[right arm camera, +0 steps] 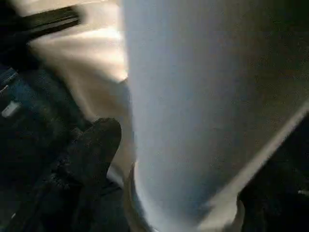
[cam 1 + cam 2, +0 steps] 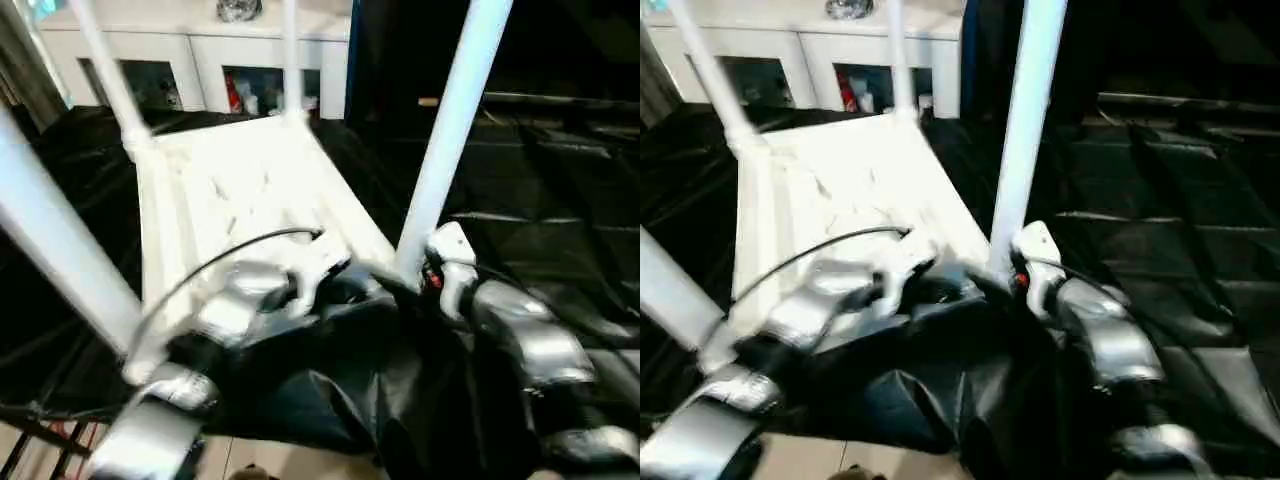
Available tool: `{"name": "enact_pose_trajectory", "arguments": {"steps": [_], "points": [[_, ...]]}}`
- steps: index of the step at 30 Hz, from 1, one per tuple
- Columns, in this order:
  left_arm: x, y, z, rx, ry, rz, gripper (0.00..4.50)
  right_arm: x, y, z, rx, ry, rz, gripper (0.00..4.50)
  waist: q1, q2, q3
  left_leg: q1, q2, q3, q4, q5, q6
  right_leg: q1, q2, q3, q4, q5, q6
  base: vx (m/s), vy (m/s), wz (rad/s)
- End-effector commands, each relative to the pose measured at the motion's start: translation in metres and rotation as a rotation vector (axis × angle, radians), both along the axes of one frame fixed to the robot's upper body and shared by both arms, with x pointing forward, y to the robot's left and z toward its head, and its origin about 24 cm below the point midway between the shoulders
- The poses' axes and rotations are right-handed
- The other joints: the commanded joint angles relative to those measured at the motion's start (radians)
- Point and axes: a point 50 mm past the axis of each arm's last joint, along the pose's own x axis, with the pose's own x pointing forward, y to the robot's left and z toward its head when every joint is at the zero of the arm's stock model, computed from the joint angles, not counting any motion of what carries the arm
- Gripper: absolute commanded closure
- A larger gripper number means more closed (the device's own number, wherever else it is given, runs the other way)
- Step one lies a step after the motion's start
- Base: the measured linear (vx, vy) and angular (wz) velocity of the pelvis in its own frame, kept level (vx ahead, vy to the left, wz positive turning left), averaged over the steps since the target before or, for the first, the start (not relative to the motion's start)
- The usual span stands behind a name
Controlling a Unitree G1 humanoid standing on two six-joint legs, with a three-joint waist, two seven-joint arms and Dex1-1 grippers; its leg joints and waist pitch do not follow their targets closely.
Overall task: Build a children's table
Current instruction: Rotate leg to tighten
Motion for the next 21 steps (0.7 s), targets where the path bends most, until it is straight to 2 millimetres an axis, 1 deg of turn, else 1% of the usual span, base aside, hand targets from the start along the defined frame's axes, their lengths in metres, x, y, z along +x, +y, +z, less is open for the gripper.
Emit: {"name": "enact_pose_trajectory", "arguments": {"steps": [1,2,3,5,6,7,8,9,10,13,14,15,17,18,21], "points": [[-0.008,-0.023,0.021,-0.094,-0.041,-0.176,4.50,-0.004,0.009,0.005,0.013,0.001,0.098,0.68,-0.002,-0.014,-0.062,0.009,0.061,-0.013,-0.071,-0.217,0.079,0.054,-0.072,0.053,-0.063,-0.284,-0.202,0.000,0.000,0.00],[-0.010,-0.020,0.020,-0.091,-0.031,-0.187,4.50,-0.005,0.007,0.005,0.010,0.007,0.111,0.68,0.001,-0.015,-0.062,0.010,0.062,-0.014,-0.072,-0.217,0.078,0.053,-0.073,0.053,-0.064,-0.289,-0.201,0.000,0.000,0.00],[-0.013,-0.016,0.020,-0.085,-0.018,-0.204,4.50,-0.007,0.004,0.006,0.009,0.024,0.134,0.68,0.007,-0.013,-0.063,0.012,0.063,-0.014,-0.072,-0.220,0.069,0.053,-0.074,0.053,-0.062,-0.300,-0.202,0.000,0.000,0.00],[-0.016,-0.012,0.019,-0.079,0.001,-0.226,4.50,-0.010,0.001,0.006,0.009,0.044,0.165,0.68,0.009,-0.013,-0.063,0.011,0.063,-0.014,-0.072,-0.218,0.067,0.052,-0.073,0.053,-0.061,-0.291,-0.208,0.000,0.000,0.00],[-0.019,-0.008,0.019,-0.071,0.007,-0.234,4.50,-0.011,0.001,0.008,0.026,0.059,0.185,0.83,0.011,-0.013,-0.063,0.011,0.065,-0.015,-0.072,-0.217,0.067,0.052,-0.074,0.053,-0.060,-0.288,-0.209,0.000,0.000,0.00],[-0.020,-0.005,0.018,-0.068,0.010,-0.238,4.50,-0.012,0.001,0.009,0.037,0.066,0.194,0.83,0.013,-0.011,-0.064,0.014,0.064,-0.014,-0.072,-0.217,0.065,0.049,-0.072,0.054,-0.060,-0.283,-0.210,0.000,0.000,0.00],[-0.021,-0.003,0.019,-0.066,0.015,-0.241,4.50,-0.013,0.001,0.009,0.042,0.072,0.203,0.99,0.014,-0.014,-0.063,0.014,0.064,-0.013,-0.072,-0.217,0.066,0.050,-0.071,0.054,-0.060,-0.280,-0.210,0.000,0.000,0.00],[-0.021,-0.002,0.019,-0.065,0.018,-0.243,4.50,-0.013,0.001,0.010,0.045,0.074,0.211,0.99,0.015,-0.014,-0.063,0.012,0.063,-0.013,-0.072,-0.216,0.066,0.050,-0.071,0.054,-0.059,-0.281,-0.210,0.000,0.000,0.00],[-0.021,-0.002,0.019,-0.065,0.018,-0.243,4.50,-0.013,0.001,0.010,0.045,0.074,0.211,0.99,0.015,-0.014,-0.063,0.011,0.063,-0.013,-0.072,-0.217,0.064,0.050,-0.072,0.053,-0.059,-0.283,-0.209,0.000,0.000,0.00],[-0.023,0.001,0.018,-0.059,0.029,-0.246,4.50,-0.015,0.003,0.008,0.054,0.088,0.225,1.40,0.015,-0.015,-0.062,0.011,0.061,-0.015,-0.073,-0.221,0.056,0.051,-0.074,0.053,-0.063,-0.312,-0.196,0.000,0.000,0.00],[-0.023,0.001,0.018,-0.057,0.031,-0.247,4.50,-0.015,0.004,0.007,0.056,0.091,0.228,1.45,0.015,-0.015,-0.063,0.011,0.060,-0.014,-0.072,-0.218,0.055,0.051,-0.074,0.054,-0.063,-0.311,-0.195,0.000,0.000,0.00],[-0.024,0.002,0.019,-0.055,0.036,-0.249,4.50,-0.017,0.006,0.006,0.061,0.099,0.236,1.59,0.015,-0.015,-0.064,0.011,0.062,-0.015,-0.073,-0.213,0.055,0.051,-0.074,0.054,-0.061,-0.303,-0.195,0.000,0.000,0.00],[-0.025,0.002,0.019,-0.055,0.038,-0.249,4.50,-0.017,0.007,0.005,0.063,0.103,0.238,1.59,0.014,-0.015,-0.064,0.010,0.060,-0.015,-0.071,-0.205,0.057,0.050,-0.072,0.053,-0.061,-0.292,-0.197,0.000,0.000,0.00],[-0.025,0.002,0.020,-0.055,0.039,-0.249,4.50,-0.018,0.007,0.005,0.065,0.107,0.240,1.88,0.013,-0.013,-0.064,0.010,0.060,-0.015,-0.072,-0.207,0.055,0.051,-0.072,0.053,-0.061,-0.294,-0.198,0.000,0.000,0.00],[-0.022,-0.003,0.019,-0.059,0.025,-0.226,4.50,-0.020,0.012,0.002,0.071,0.101,0.220,1.98,0.012,-0.014,-0.062,0.011,0.060,-0.015,-0.073,-0.220,0.051,0.050,-0.072,0.053,-0.064,-0.314,-0.191,0.000,0.000,0.00]]}}
